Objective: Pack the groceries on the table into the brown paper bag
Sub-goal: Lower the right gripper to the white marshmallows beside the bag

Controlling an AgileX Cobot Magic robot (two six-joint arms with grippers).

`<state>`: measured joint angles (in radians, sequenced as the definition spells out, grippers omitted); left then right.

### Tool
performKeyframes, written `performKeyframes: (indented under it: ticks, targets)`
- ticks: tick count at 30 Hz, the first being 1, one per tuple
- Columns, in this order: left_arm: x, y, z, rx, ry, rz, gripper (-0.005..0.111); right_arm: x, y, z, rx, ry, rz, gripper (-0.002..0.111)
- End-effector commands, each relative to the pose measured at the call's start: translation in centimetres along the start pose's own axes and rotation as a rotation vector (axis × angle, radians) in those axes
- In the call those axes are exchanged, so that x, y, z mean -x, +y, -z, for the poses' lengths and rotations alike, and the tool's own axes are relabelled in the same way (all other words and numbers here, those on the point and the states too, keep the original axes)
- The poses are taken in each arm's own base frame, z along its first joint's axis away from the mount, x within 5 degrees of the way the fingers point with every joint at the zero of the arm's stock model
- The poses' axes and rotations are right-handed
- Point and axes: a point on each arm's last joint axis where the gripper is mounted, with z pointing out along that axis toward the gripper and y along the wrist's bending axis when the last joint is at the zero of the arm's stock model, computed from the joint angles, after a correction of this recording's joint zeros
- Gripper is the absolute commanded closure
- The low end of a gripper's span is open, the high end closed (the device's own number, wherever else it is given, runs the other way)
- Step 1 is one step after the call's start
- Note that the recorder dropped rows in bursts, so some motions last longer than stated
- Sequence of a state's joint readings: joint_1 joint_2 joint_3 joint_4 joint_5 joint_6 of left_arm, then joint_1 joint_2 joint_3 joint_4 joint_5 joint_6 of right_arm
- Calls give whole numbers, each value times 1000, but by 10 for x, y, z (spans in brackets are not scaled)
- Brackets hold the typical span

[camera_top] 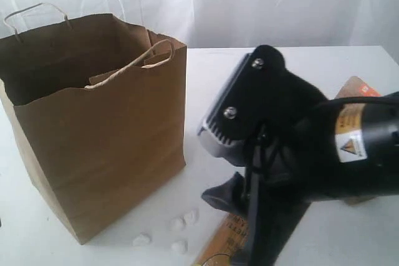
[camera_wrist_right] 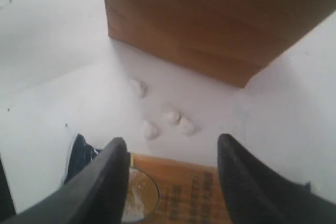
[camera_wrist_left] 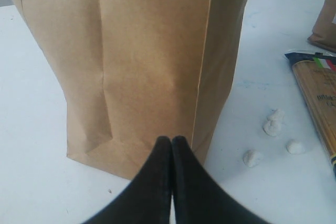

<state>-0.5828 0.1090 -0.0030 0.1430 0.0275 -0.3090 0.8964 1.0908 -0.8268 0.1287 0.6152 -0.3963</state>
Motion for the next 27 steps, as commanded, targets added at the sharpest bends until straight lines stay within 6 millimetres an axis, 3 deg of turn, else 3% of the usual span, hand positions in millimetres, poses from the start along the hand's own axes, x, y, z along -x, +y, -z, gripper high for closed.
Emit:
performKeyframes:
  ticks: [1, 10, 15, 21, 27]
  targets:
    - [0, 0, 0, 1, -6, 7, 106, 9, 4, -30, 59, -50, 11, 60]
    - [0, 0, 0, 1, -6, 7, 106, 1, 37, -102, 171, 77, 159, 60]
    - [0, 0, 0, 1, -6, 7, 106, -5, 51, -133, 180, 100, 191, 60]
    - [0, 0, 0, 1, -6, 7, 106, -6, 58, -150, 161, 77, 193, 60]
    - [0, 0, 0, 1, -6, 7, 106, -2, 57, -154, 137, 58, 3, 60]
